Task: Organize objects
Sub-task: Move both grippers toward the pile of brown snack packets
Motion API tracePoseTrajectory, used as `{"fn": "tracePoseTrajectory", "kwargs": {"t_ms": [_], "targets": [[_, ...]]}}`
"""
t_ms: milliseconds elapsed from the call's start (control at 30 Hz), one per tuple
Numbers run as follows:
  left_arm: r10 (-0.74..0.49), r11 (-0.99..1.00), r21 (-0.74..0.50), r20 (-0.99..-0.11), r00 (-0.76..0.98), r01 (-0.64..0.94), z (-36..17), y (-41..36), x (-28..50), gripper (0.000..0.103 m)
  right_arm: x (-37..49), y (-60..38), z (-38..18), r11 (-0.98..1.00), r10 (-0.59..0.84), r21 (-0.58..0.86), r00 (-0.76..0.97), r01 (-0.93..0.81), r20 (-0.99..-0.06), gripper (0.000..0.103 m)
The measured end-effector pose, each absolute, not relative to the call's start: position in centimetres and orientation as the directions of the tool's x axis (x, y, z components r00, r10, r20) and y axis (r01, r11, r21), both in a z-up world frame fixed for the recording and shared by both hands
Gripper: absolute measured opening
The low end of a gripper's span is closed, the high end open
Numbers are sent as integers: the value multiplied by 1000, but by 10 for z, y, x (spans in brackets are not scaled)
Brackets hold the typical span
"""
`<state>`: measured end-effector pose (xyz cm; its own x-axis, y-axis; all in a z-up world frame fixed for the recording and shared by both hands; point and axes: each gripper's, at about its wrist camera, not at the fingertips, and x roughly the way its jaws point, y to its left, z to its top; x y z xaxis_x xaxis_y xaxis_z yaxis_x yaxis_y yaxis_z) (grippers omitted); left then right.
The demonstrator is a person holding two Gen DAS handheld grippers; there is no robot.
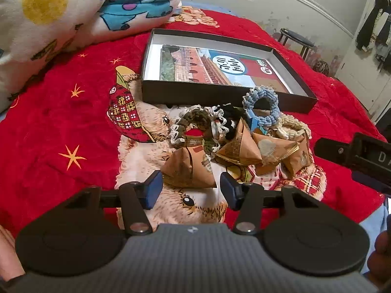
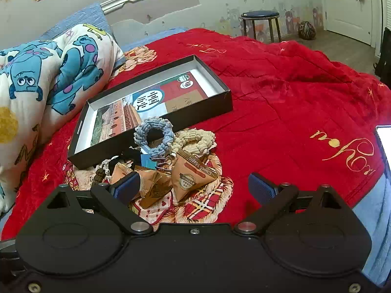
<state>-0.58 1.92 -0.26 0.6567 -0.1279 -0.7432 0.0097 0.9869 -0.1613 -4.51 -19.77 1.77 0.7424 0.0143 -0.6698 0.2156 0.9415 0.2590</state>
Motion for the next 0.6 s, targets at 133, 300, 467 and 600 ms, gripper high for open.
{"fn": "tracePoseTrajectory", "kwargs": {"t_ms": [133,300,467,600], "targets": [[-125,987,-162,-741,660,6,-3,19,-5,67,-44,-200,16,937,8,262,736,231,-677,96],[-107,989,-150,-738,666,-8,-5,19,-1,67,-43,-205,14,928,3,274,731,252,-682,94],[-88,993,-119,-728,680,0,-6,16,3,67,-40,-209,10,917,-10,281,721,282,-693,92],[-83,994,-105,-733,676,8,-10,13,6,67,-36,-214,5,905,-17,291,710,311,-704,89]]}}
